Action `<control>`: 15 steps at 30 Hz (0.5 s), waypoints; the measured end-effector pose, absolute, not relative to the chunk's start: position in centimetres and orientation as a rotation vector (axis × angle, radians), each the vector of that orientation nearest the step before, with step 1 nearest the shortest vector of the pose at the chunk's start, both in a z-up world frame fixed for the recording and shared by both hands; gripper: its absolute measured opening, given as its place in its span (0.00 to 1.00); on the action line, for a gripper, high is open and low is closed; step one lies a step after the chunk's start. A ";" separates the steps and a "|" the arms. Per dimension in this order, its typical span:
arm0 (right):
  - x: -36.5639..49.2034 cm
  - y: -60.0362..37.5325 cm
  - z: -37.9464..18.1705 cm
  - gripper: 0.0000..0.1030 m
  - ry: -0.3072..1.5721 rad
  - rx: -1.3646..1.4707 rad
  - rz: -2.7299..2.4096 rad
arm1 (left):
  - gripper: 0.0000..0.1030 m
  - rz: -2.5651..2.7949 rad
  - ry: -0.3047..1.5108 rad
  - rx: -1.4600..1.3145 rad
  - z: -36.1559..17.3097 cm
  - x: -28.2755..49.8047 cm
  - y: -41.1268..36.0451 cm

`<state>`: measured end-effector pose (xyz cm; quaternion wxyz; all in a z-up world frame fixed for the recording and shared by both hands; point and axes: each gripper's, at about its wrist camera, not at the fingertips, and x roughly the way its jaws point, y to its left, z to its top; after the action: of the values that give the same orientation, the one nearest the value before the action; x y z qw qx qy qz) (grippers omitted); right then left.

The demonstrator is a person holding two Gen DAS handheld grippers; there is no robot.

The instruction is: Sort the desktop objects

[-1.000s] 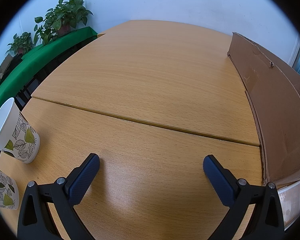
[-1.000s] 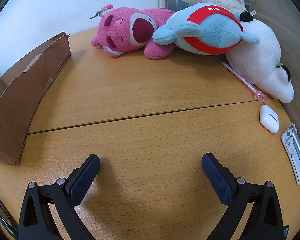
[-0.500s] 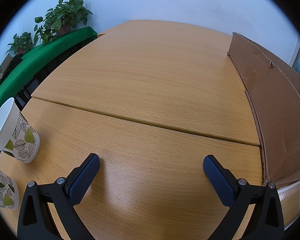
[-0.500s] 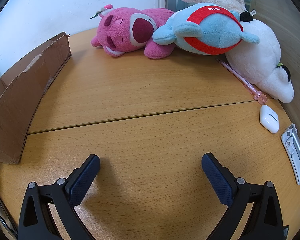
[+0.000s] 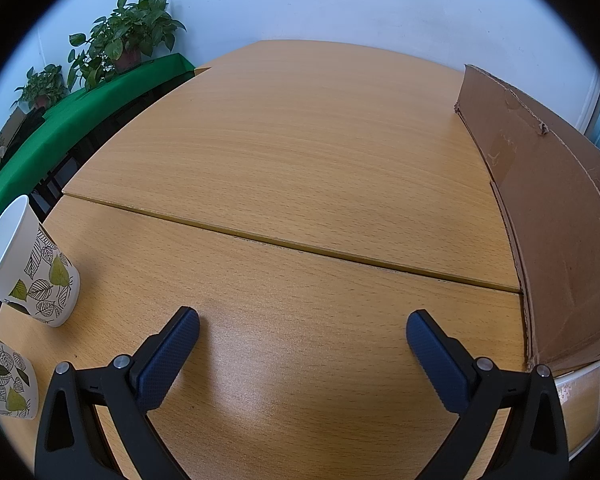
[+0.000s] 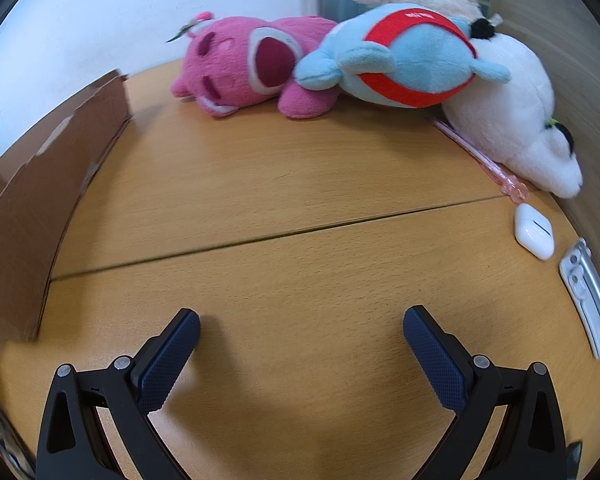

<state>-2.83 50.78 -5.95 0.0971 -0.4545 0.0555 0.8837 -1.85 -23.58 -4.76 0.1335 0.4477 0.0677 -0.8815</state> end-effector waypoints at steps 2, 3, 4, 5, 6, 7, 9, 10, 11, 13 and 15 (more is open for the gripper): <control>-3.1 50.6 -5.9 1.00 0.188 -1.330 2.585 | 1.00 -2.556 0.196 1.298 -4.8 -1.9 -23.6; -3.1 50.6 -5.9 1.00 0.191 -1.327 2.581 | 1.00 -2.555 0.197 1.297 -4.8 -1.9 -23.6; -3.3 50.7 -5.9 1.00 0.192 -1.327 2.581 | 1.00 -2.548 0.201 1.294 -4.8 -1.9 -23.6; -3.3 50.7 -5.8 1.00 0.192 -1.327 2.581 | 1.00 -2.545 0.201 1.292 -4.8 -2.0 -23.5; -3.3 50.6 -5.8 1.00 0.192 -1.327 2.581 | 1.00 -2.547 0.201 1.293 -4.8 -2.0 -23.5; -3.3 50.7 -5.8 1.00 0.193 -1.328 2.581 | 1.00 -2.544 0.201 1.299 -4.8 -1.8 -23.4; -3.4 50.6 -5.6 1.00 0.195 -1.385 2.560 | 0.96 -2.542 0.224 1.279 -4.3 -0.7 -23.2; -3.1 50.4 -5.5 1.00 0.206 -1.422 2.536 | 0.95 -2.548 0.235 1.220 -3.4 0.5 -22.9; -2.7 50.0 -5.3 1.00 0.217 -1.440 2.523 | 0.95 -2.563 0.246 1.153 -1.9 2.0 -22.4; -0.8 47.8 -3.9 1.00 0.138 -1.377 2.634 | 0.95 -2.658 0.280 1.036 1.5 5.0 -20.7; 1.9 43.5 -1.8 1.00 -0.113 -1.272 2.774 | 0.97 -2.800 0.284 0.981 4.8 7.3 -18.0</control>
<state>1.92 43.52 -1.84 0.0437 -0.4161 -0.0371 0.9075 7.33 -18.02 4.85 0.0805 0.3280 0.0949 -0.9365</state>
